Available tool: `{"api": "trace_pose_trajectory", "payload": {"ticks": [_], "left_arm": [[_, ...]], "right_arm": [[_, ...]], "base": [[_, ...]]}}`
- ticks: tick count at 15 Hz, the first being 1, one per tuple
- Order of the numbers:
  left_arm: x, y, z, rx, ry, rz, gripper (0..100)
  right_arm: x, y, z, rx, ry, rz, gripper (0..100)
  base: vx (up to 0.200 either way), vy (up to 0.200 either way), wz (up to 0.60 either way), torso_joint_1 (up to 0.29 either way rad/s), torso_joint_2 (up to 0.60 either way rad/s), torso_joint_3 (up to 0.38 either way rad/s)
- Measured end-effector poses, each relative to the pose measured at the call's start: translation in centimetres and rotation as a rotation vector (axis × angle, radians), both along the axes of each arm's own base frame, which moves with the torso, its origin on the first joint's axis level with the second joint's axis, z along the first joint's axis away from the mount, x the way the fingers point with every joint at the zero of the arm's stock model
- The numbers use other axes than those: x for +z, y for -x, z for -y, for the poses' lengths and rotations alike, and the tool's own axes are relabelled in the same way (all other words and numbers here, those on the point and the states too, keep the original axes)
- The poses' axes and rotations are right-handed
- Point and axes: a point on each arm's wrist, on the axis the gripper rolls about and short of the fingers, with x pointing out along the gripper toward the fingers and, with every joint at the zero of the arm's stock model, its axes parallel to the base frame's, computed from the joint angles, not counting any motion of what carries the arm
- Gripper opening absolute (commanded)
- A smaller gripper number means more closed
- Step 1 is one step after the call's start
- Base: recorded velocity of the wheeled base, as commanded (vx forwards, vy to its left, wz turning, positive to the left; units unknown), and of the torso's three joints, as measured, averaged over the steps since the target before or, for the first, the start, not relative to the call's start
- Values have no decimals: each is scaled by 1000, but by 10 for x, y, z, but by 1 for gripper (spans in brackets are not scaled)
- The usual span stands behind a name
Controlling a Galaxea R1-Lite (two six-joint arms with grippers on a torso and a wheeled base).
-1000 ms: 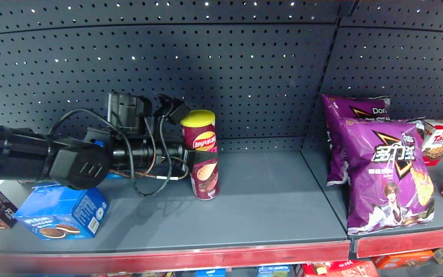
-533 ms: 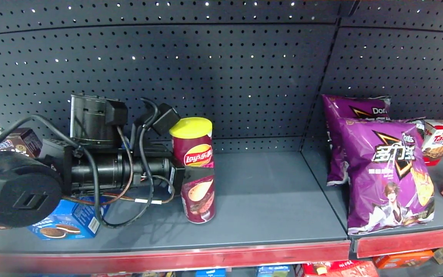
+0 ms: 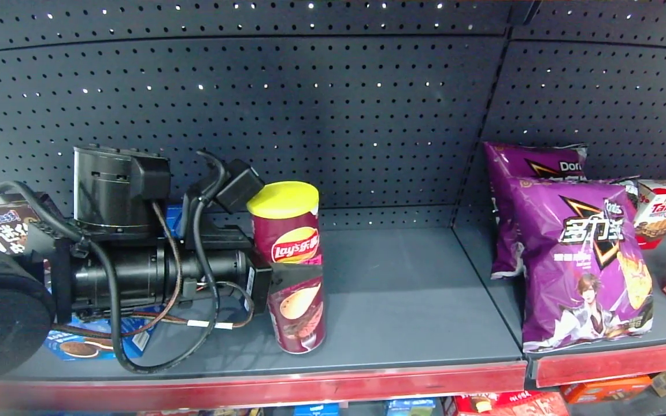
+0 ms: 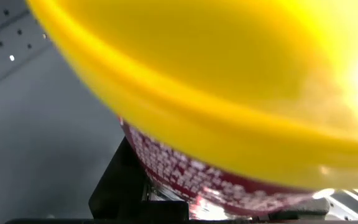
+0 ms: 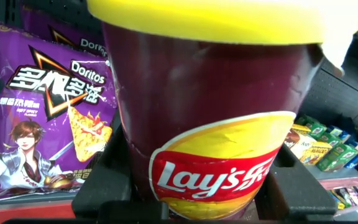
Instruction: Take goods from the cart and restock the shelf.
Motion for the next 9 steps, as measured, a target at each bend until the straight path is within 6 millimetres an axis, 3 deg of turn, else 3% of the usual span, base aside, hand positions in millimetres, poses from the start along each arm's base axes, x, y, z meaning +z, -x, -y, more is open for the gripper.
{"api": "trace_pose_trajectory", "payload": {"ticks": [9], "left_arm": [[-2,-1,-2,11,-3,1,0]], "right_arm": [[-2,2,0,-2,0,1,0]], "base": [[0,0,0,0,0,0]]}}
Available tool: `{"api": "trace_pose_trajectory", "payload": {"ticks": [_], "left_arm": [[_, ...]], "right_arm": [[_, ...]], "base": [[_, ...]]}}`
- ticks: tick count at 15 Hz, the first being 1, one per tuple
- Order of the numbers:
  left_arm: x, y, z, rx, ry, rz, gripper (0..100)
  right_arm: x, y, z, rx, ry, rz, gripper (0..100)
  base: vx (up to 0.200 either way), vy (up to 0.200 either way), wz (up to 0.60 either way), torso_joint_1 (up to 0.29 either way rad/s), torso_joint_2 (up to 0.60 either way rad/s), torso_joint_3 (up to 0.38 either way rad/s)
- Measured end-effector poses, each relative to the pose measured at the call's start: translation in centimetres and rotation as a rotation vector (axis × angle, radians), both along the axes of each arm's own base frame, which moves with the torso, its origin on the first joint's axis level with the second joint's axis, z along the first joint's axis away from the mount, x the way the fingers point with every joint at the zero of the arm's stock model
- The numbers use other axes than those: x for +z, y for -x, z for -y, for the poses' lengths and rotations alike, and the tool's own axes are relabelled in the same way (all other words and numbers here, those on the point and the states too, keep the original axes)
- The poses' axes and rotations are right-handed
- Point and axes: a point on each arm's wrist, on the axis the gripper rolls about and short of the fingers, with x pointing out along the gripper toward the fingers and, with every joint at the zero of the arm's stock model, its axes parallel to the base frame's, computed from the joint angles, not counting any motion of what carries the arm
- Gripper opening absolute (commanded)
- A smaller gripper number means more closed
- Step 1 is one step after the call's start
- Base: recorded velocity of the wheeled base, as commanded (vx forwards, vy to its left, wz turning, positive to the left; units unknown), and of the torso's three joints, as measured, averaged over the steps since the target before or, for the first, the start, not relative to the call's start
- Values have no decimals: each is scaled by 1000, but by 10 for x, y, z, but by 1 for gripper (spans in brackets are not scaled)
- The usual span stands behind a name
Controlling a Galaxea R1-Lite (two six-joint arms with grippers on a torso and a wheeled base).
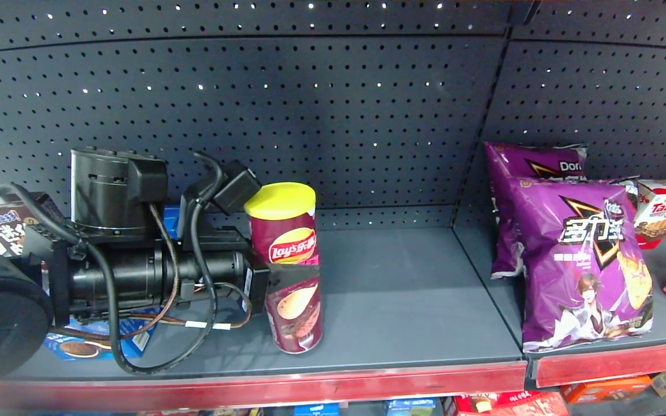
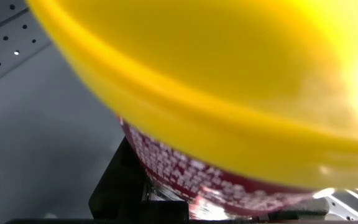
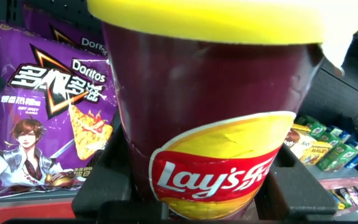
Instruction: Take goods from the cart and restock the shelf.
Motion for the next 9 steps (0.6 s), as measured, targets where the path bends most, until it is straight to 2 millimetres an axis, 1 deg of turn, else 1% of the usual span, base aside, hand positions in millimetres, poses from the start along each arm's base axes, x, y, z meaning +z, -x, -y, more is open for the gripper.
{"api": "trace_pose_trajectory", "payload": {"ticks": [7,8,9], "left_arm": [[-4,-5,3,-2,-6,-12,0],[-5,-6,3,-2,-6,-12,100],[-5,-6,4,-2,-6,-13,100]], "right_arm": [[0,1,0,0,0,3,0],[0,1,0,-1,0,3,0],[0,1,0,-1,0,3,0]], "base": [[0,0,0,0,0,0],[0,0,0,0,0,0],[0,0,0,0,0,0]]}}
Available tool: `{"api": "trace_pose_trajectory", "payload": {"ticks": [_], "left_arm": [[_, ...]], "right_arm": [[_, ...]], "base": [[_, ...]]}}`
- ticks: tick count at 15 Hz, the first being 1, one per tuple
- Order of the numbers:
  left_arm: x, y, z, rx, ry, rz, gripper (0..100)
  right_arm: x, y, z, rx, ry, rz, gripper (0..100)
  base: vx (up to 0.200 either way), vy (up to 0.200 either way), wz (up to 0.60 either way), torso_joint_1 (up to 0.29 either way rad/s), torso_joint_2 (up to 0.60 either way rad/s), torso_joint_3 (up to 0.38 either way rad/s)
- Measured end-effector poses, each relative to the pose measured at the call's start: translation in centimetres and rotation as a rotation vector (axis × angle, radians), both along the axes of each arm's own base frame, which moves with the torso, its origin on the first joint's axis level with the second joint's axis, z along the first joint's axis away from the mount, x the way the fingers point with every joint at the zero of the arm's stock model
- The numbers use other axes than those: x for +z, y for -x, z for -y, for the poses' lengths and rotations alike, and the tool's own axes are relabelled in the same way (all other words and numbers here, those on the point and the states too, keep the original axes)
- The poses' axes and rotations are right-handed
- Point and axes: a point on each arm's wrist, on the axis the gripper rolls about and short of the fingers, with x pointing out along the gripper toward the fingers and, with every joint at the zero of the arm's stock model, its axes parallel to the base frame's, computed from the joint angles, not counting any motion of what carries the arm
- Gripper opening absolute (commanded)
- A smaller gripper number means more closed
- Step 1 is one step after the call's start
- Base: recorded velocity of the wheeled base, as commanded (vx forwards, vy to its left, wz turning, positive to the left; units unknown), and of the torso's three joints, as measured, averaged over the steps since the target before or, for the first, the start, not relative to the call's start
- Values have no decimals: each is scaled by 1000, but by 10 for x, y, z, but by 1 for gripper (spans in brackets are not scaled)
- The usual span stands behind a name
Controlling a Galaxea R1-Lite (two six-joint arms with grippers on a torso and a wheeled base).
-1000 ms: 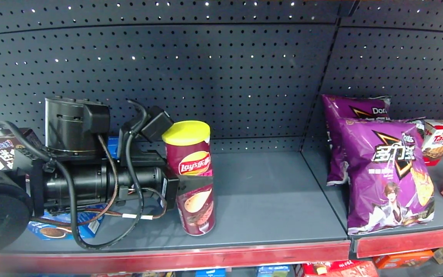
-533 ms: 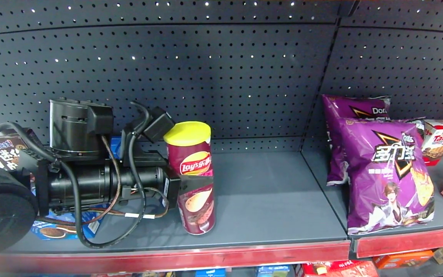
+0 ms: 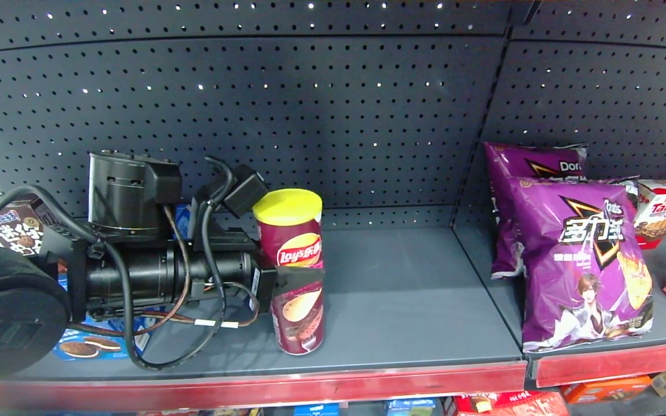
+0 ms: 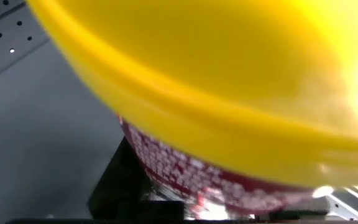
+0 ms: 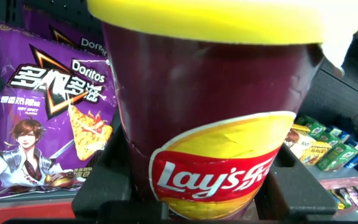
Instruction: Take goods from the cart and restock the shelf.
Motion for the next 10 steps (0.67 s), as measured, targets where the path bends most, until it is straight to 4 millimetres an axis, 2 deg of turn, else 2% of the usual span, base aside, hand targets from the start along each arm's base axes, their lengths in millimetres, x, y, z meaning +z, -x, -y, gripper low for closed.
{"api": "trace_pose_trajectory", "payload": {"ticks": [10], "left_arm": [[-4,3,-1,1,-11,-21,100]], "right_arm": [[-1,0,0,6,2,-3,0]], "base": [[0,0,0,0,0,0]]}}
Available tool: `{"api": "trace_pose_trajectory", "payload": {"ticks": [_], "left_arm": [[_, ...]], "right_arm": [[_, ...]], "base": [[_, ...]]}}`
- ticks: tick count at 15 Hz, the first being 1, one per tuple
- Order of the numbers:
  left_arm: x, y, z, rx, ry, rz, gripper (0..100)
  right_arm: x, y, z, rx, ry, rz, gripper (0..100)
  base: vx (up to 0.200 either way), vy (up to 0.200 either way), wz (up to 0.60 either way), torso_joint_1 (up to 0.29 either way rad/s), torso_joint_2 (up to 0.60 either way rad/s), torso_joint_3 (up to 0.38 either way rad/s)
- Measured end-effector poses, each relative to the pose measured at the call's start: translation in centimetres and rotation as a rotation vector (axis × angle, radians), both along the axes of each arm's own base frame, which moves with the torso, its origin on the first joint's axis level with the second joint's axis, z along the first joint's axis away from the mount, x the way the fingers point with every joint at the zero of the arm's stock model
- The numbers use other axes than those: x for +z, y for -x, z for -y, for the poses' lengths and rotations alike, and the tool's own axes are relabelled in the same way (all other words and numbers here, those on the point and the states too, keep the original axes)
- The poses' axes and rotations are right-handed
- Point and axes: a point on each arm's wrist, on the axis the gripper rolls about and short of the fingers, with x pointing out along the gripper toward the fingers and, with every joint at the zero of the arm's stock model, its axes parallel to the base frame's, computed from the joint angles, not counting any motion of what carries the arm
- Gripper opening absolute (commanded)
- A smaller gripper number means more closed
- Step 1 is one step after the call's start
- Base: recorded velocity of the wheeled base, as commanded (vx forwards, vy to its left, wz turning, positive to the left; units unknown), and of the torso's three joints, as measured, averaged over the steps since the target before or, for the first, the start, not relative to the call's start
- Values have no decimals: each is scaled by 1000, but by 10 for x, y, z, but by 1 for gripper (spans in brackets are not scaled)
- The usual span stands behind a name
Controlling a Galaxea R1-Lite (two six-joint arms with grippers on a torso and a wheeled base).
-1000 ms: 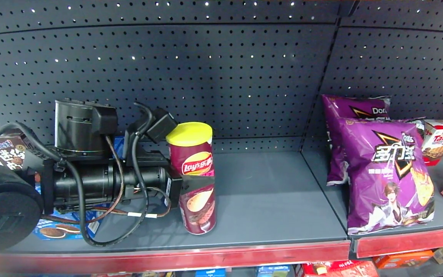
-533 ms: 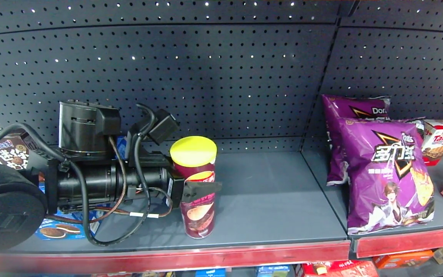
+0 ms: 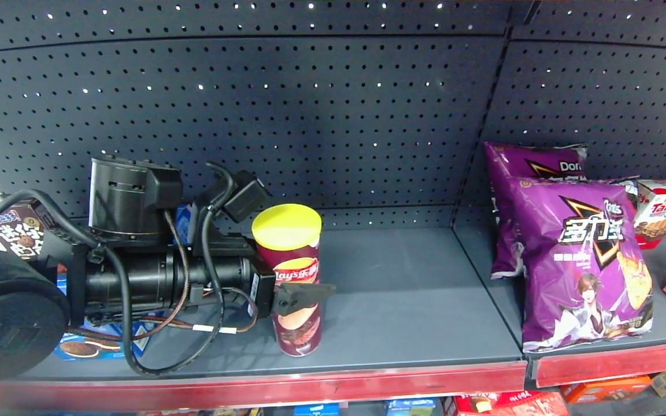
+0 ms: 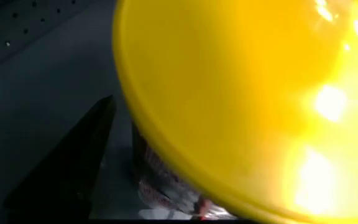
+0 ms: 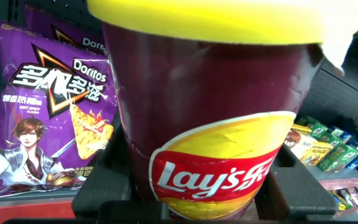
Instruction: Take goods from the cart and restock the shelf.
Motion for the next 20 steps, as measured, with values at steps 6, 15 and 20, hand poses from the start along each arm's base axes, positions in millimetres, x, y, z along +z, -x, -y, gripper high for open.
{"api": "trace_pose_trajectory", "payload": {"ticks": [6,15,20], "left_arm": [[-4,12,-13,54,-22,-11,100],[9,47,-57,169,6,51,100],[33,80,-74,204,50,160,100]], "right_arm": [[0,0,0,1,0,1,0],[-8,-2,0,-2,-6,-25,0],[-10,-3,1,-7,-88,-35,0]], "base": [[0,0,0,0,0,0],[0,0,0,0,0,0],[0,0,0,0,0,0]]}}
